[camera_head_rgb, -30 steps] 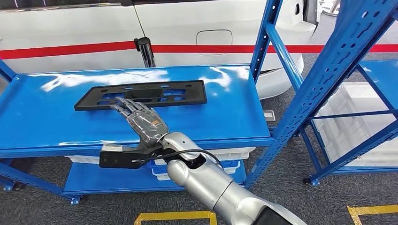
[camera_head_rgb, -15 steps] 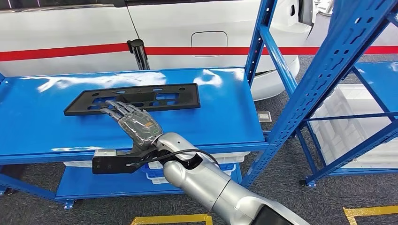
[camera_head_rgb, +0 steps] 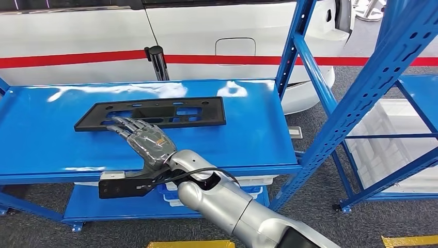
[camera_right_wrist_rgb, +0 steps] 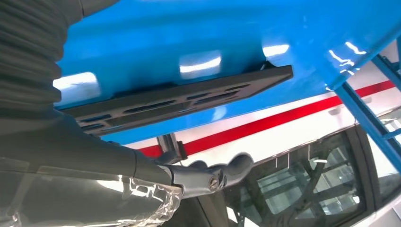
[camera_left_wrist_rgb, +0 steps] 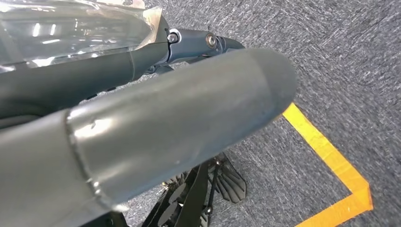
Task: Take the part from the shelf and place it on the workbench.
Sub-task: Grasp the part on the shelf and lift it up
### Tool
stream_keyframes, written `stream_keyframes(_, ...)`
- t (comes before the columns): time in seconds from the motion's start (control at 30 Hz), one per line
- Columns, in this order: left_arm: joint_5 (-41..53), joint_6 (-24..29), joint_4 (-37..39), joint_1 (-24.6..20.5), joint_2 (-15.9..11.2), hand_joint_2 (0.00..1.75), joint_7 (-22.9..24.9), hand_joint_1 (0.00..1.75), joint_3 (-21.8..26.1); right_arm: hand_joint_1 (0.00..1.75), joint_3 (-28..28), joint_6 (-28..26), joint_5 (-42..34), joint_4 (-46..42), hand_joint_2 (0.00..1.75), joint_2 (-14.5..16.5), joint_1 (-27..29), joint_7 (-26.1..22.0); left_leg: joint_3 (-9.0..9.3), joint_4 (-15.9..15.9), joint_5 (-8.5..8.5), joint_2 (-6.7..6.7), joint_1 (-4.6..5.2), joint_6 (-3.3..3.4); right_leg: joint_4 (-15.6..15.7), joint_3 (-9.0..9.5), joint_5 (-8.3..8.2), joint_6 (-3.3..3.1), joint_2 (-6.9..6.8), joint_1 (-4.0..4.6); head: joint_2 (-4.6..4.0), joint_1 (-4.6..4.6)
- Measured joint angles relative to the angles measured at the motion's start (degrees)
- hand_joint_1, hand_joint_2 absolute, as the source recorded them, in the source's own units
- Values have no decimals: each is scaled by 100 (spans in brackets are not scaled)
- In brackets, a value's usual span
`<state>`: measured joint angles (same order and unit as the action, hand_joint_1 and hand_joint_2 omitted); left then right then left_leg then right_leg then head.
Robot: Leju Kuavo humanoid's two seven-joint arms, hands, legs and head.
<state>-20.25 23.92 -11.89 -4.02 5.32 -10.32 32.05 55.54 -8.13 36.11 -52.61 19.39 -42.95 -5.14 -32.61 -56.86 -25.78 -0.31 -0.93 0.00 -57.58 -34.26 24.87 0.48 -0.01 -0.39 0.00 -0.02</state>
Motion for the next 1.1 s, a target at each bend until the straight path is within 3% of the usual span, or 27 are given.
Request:
stream_keyframes(0.1, -7, 11, -2, -6, 6, 0, 0, 0, 40, 0, 26, -21, -10, -5, 175, 8, -16, 61, -68, -180, -134, 14, -50, -99, 53, 70, -3, -128, 10, -56, 0, -15)
stream_keyframes(0.2, -10, 21, -2, -2, 15, 0, 1, 0, 97, 0, 95, -94, 34, 3, 175, 7, -39, 228, -565, -1172, -585, 15, -76, -177, 73, 131, 25, -198, 6, -66, -1, -48)
stream_keyframes(0.27, -13, 19, -2, 8, 15, 0, 2, 0, 122, 0, 146, -172, 96, 30, 175, 5, -36, 338, -862, -1618, -653, 15, -86, -212, 70, 143, 43, -209, 13, -54, -1, -48)
stream_keyframes(0.3, -10, 8, -2, 10, 14, 0, 2, 0, 129, 0, 164, -222, 133, 53, 175, 4, -35, 386, -862, -1527, -521, 16, -91, -216, 69, 156, 53, -205, 20, -51, -1, -51)
stream_keyframes(0.33, -3, -11, -2, 10, 11, 0, 1, 0, 131, 0, 175, -273, 166, 80, 175, 4, -39, 426, -738, -1207, -300, 18, -96, -211, 68, 176, 67, -193, 28, -52, 0, -51)
stream_keyframes(0.4, 20, -50, -2, 3, 6, 0, -1, 0, 131, 0, 184, -360, 221, 148, 175, 4, -66, 500, -368, -400, 72, 18, -92, -182, 66, 212, 98, -156, 38, -31, 0, -55)
stream_keyframes(0.43, 32, -66, -2, -1, 4, 0, -1, 0, 131, 0, 186, -388, 238, 190, 175, 4, -89, 537, -240, -150, 147, 13, -81, -155, 64, 216, 110, -131, 39, -13, 0, -56)
stream_keyframes(0.57, 101, -50, -2, 1, 4, 0, 69, 0, 128, 0, 193, -475, 316, 438, 175, -4, -156, 748, -151, -7, 165, -9, -27, -119, 41, 202, 142, -121, 38, 65, 0, -42)
stream_keyframes(0.83, 276, 8, -2, 0, -1, 0, 214, 0, 128, 0, 221, -827, 746, 1105, 175, -2, -360, 1292, -134, -11, 140, -16, 69, 1, 89, 232, 129, -18, 37, 27, -1, -43)
stream_keyframes(1.1, 408, 10, -13, 0, -3, 0, 160, 0, 128, 0, 128, -1114, 1433, 1845, 175, -4, -479, 1699, -133, -14, 143, -15, 83, 15, 94, 231, 118, -1, 37, -3, 0, -43)
